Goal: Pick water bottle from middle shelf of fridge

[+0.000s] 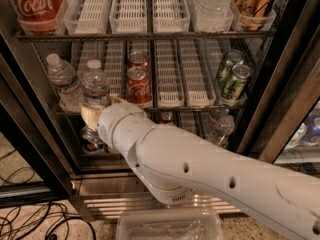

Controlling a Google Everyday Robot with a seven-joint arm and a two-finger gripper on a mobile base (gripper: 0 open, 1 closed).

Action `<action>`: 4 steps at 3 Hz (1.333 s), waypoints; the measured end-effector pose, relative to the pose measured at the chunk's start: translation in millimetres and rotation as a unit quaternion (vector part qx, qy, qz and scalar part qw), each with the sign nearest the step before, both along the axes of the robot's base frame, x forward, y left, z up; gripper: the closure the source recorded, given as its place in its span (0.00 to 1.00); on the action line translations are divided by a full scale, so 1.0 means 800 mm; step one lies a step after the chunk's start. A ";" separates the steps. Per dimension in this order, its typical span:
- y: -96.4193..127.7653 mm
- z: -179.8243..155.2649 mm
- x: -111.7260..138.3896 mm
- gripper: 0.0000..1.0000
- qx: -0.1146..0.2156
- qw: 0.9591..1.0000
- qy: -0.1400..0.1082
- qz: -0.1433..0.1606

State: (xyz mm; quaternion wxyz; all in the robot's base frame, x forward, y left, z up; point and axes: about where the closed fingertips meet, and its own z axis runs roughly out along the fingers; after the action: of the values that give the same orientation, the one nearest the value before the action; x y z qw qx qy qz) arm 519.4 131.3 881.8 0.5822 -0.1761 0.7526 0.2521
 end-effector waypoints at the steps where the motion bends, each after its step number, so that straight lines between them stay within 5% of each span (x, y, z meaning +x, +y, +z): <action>1: -0.001 -0.003 -0.001 1.00 0.001 1.000 0.001 0.002; 4: -0.032 -0.004 0.010 1.00 -0.004 1.000 -0.004 -0.016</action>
Offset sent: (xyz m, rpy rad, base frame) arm -0.0659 -0.0491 -0.0102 0.0736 0.1189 0.3116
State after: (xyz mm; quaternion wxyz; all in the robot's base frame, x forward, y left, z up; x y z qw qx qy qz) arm 527.3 106.0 878.3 0.5884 -0.1673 0.7541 0.2390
